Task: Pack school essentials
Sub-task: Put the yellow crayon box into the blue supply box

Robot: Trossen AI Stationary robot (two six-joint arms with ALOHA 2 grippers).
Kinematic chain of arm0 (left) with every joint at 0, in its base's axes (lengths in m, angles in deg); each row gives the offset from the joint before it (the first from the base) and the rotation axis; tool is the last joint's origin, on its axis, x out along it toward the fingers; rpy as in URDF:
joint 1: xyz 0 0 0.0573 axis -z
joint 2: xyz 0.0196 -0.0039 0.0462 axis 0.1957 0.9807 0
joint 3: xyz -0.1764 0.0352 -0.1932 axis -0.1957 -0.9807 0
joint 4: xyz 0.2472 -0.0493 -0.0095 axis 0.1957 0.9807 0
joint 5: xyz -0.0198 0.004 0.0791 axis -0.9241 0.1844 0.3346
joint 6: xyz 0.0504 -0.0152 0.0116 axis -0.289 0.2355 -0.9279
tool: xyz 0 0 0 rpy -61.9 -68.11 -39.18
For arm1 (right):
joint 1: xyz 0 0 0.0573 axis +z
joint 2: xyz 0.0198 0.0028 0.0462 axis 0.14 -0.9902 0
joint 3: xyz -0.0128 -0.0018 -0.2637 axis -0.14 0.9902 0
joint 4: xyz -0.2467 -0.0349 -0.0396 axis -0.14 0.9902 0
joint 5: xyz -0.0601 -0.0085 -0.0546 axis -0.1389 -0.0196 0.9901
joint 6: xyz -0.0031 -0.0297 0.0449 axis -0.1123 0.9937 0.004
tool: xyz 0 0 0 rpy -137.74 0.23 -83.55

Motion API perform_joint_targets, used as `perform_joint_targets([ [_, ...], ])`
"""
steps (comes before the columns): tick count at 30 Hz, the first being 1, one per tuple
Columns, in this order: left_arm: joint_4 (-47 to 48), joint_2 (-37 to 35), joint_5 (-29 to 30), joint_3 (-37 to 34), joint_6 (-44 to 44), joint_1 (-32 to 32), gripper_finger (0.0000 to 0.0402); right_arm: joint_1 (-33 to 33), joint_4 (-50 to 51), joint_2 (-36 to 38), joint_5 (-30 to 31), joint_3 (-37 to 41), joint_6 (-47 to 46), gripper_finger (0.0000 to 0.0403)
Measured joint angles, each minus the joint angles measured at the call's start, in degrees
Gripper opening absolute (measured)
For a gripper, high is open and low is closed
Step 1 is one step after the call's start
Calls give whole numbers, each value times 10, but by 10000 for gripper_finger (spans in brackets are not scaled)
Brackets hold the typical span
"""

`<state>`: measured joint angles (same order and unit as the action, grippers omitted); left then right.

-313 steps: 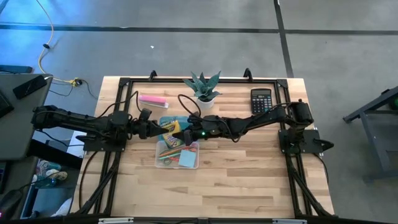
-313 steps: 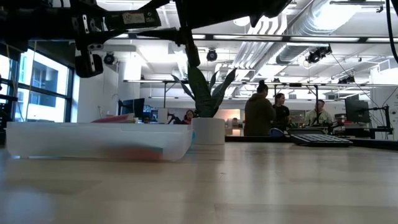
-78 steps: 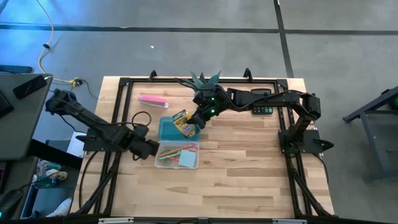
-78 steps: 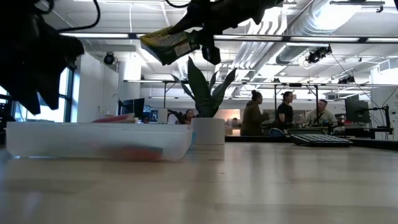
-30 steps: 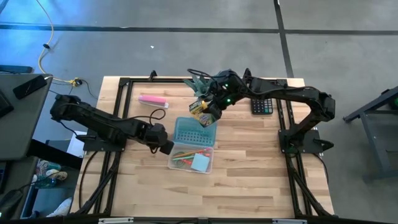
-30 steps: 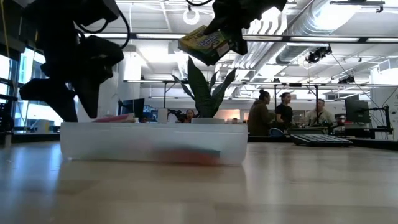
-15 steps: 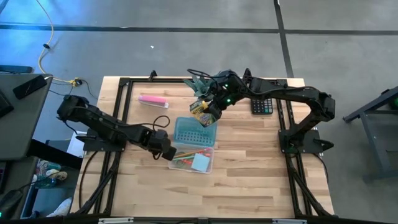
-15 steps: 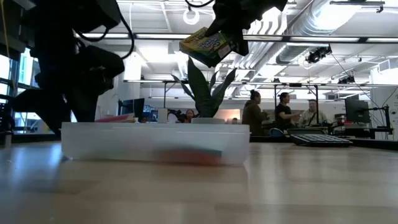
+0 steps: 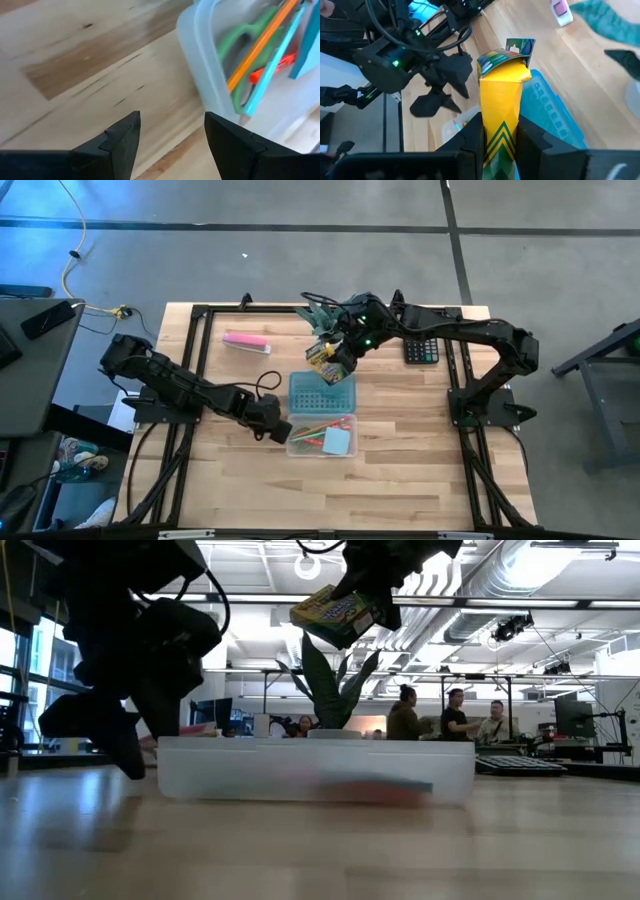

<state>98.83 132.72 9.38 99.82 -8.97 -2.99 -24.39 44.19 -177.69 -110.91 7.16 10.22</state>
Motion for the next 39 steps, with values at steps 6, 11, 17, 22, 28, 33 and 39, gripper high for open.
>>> perform_joint_targets([
  [6, 44, -24, 9, 0, -35, 0, 211, 18, 11, -2, -7, 0, -4, 67],
  [11, 124, -71, 63, 0, -77, -7, 211, 59, 14, -25, -24, 0, 5, 67],
  [17, 199, -134, 83, 0, -133, -49, 211, 101, 14, -76, -53, 0, 11, 67],
  [22, 197, -164, 106, 0, -172, -85, 211, 120, 10, -117, -107, 1, 30, 67],
  [28, 195, -166, 108, 0, -223, -116, 211, 135, 2, -153, -125, 1, 50, 67],
  [33, 190, -161, 108, 0, -260, -132, 211, 143, 0, -186, -157, 1, 71, 67],
  [39, 190, -161, 108, 0, -294, -143, 211, 157, -1, -213, -186, 1, 99, 67],
])
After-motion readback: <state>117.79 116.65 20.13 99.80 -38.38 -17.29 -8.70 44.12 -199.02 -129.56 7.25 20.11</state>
